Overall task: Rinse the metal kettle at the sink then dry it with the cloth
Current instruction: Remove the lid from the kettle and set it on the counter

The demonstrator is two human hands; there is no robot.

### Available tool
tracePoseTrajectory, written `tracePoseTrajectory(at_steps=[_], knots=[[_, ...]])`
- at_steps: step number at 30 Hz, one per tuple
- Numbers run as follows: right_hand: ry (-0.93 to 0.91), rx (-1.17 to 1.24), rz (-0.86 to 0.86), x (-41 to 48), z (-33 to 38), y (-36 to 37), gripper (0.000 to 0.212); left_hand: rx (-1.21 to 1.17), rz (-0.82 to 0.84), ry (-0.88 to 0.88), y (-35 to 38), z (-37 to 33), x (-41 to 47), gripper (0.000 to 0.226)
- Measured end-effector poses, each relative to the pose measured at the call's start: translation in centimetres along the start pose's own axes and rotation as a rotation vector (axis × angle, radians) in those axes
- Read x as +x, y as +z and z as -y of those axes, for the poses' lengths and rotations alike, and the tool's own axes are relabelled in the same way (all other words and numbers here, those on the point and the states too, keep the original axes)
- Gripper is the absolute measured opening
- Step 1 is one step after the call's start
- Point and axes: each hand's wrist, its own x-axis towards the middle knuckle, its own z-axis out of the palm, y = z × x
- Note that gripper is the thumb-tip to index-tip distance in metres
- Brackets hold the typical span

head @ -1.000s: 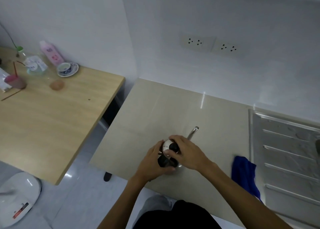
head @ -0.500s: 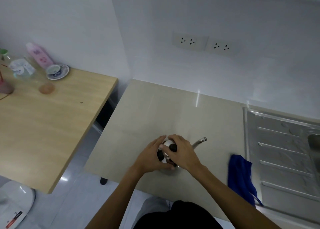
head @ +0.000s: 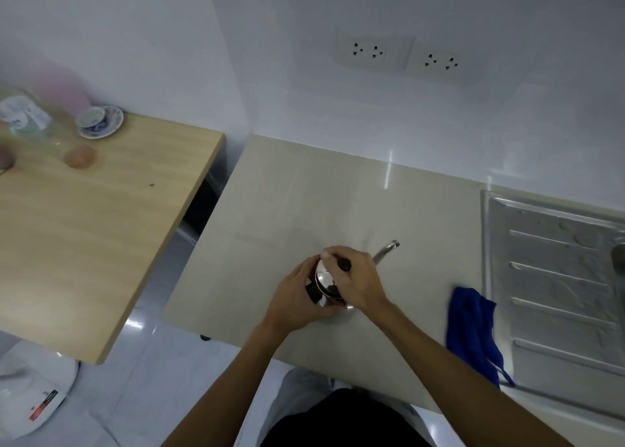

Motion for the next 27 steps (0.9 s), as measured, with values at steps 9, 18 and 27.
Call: tracePoseTrajectory(at_steps=[9, 18, 27], knots=[[-0.221, -0.273, 0.037, 0.0, 1.1, -0.7, 0.032, -0.034, -0.029, -0.016, 0.1, -0.7, -0.3, 0.086], [-0.199, -0.216, -0.178, -3.0, -0.2, -4.1, 0.040, -0.043, -0.058, -0.038, 0.6, -1.3, -0.6, 0.079], [0.087, -0.423, -0.275, -9.5, -10.0, -7.2, 0.054, -0.013, -0.129, -0.077, 1.1, -1.8, -1.1, 0.072]])
